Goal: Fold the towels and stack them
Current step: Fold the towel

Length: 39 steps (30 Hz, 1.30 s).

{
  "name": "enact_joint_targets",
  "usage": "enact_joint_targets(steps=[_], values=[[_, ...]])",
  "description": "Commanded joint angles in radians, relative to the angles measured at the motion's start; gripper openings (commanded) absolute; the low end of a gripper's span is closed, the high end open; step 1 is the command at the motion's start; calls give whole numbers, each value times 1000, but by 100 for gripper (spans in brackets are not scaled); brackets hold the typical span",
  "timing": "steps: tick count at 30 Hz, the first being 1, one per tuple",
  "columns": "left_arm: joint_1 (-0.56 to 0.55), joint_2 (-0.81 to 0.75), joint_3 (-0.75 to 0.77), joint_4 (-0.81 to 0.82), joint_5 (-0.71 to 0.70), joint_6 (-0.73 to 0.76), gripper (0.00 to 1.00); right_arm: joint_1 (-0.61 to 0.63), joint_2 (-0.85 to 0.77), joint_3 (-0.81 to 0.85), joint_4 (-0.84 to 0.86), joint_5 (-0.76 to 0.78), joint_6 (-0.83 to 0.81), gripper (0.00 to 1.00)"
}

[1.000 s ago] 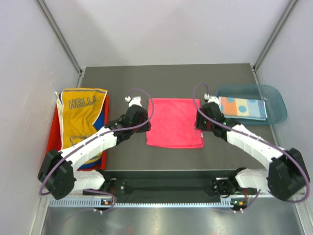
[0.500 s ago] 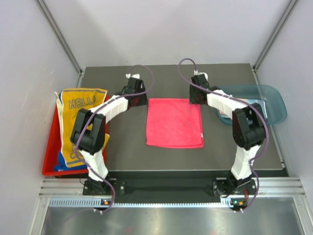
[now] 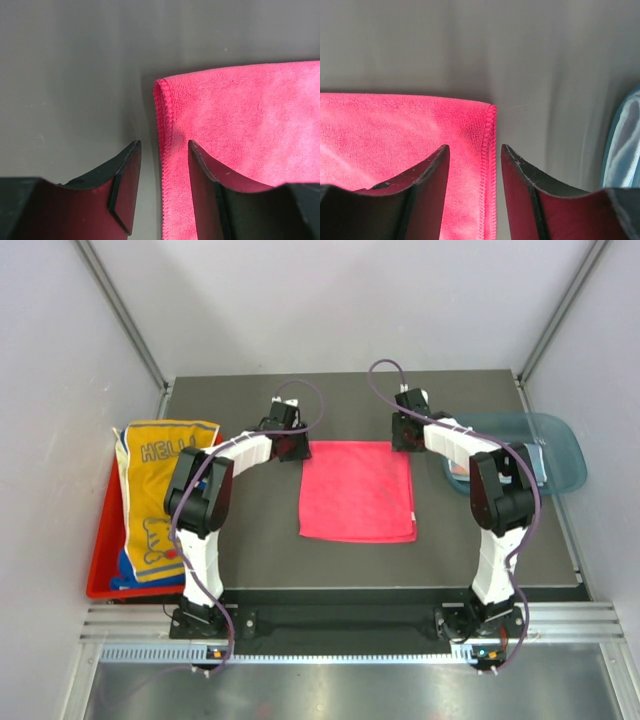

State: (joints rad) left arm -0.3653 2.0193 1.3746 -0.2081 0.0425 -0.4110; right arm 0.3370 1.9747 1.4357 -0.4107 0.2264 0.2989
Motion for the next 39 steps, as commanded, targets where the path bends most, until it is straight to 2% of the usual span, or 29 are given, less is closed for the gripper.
enact_joint_targets(steps=[1,5,6,10,14,16,19,29,39], values=[[9,5,44,65,25,15,48,-6,10,40,13,-19,3,45],[9,7,44,69,31,8,47,-13,21,37,16,-36,11,32],[9,7,46,69,33,8,47,-18,19,35,19,-39,12,32],[9,6,43,65,31,6,47,-19,23,37,13,-42,17,31],[9,4,38,65,33,6,47,-20,13,31,15,-41,17,38],[9,2,40,65,34,6,47,-23,13,29,16,-39,16,38],[9,2,37,64,33,5,47,-23,13,22,21,-42,17,34],[11,4,34,67,37,-2,47,-38,23,22,26,-55,11,10],[11,9,35,69,34,-2,47,-62,12,22,20,-13,-6,4]])
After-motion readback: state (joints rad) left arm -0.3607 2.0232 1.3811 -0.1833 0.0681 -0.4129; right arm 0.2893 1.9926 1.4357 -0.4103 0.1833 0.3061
